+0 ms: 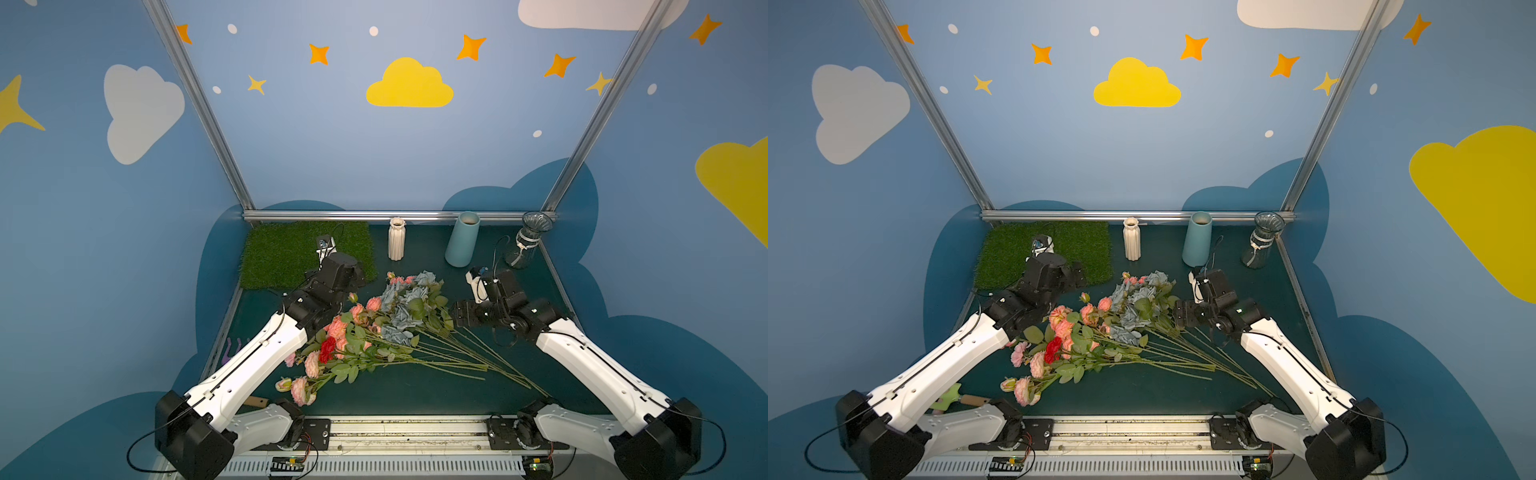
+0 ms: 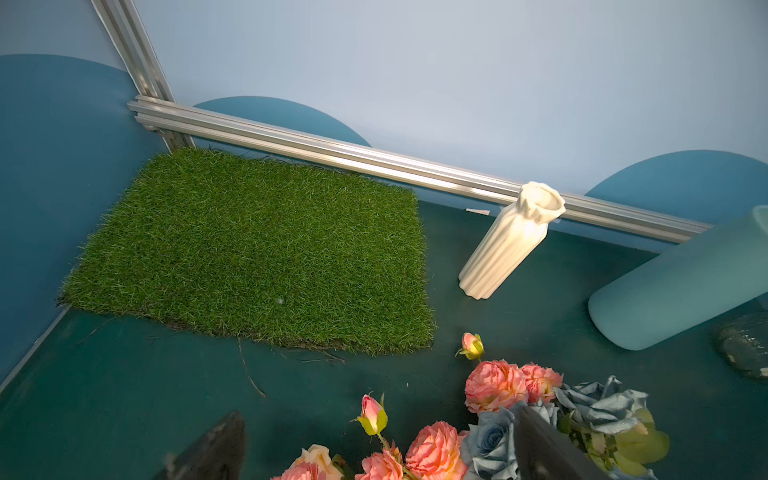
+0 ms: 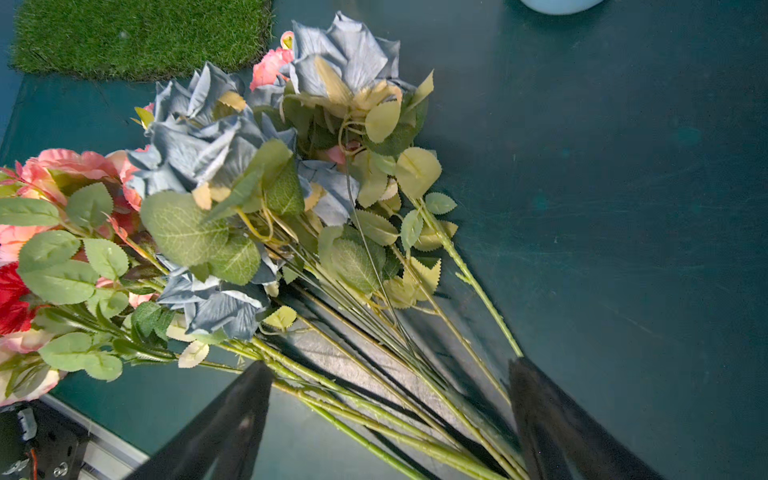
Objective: Place the pink flowers into the vase
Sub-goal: Pick up the flower at the center of the board.
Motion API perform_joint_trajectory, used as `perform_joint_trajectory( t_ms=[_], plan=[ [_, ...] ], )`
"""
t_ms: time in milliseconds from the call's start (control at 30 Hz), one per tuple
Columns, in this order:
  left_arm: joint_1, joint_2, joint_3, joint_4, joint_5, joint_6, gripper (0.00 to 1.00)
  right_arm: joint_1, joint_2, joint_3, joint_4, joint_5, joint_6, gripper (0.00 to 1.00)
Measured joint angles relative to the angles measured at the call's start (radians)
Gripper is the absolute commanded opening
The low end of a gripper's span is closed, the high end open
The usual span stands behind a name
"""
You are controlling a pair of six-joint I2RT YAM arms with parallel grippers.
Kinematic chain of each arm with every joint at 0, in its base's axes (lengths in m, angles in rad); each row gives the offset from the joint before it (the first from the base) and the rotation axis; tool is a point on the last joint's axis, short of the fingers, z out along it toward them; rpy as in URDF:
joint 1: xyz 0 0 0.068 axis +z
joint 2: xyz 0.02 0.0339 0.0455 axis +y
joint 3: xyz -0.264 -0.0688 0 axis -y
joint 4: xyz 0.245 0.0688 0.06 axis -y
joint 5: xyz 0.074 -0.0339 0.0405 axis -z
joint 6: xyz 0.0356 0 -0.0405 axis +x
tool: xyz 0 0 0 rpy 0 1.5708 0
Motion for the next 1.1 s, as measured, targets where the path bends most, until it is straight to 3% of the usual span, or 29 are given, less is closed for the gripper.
perform_joint_trajectory(
  t_ms=[167, 367, 467, 633, 867, 1000, 1100],
  plan=[
    [0.000, 0.002, 0.000, -0.001, 0.021, -0.019, 1.00, 0.006, -0.016, -0.013, -0.024, -0.030, -0.014, 0.68],
    [0.015, 0.002, 0.000, -0.009, 0.053, -0.050, 1.00, 0.013, 0.046, -0.013, -0.062, -0.026, -0.014, 0.60],
    [0.043, -0.001, 0.000, -0.011, 0.084, -0.069, 1.00, 0.012, 0.092, -0.012, -0.082, 0.009, -0.009, 0.50],
    [0.076, -0.001, 0.000, -0.012, 0.127, -0.087, 1.00, 0.012, 0.213, 0.032, -0.108, 0.095, 0.025, 0.44],
    [0.090, 0.008, -0.001, -0.005, 0.156, -0.094, 1.00, 0.000, 0.515, 0.264, -0.181, 0.146, 0.019, 0.22],
    [0.098, 0.008, -0.001, -0.002, 0.157, -0.094, 1.00, -0.010, 0.657, 0.356, -0.195, 0.147, 0.002, 0.22],
    [0.105, 0.008, -0.001, 0.003, 0.158, -0.094, 1.00, -0.016, 0.681, 0.353, -0.219, 0.139, -0.011, 0.26]
  ],
)
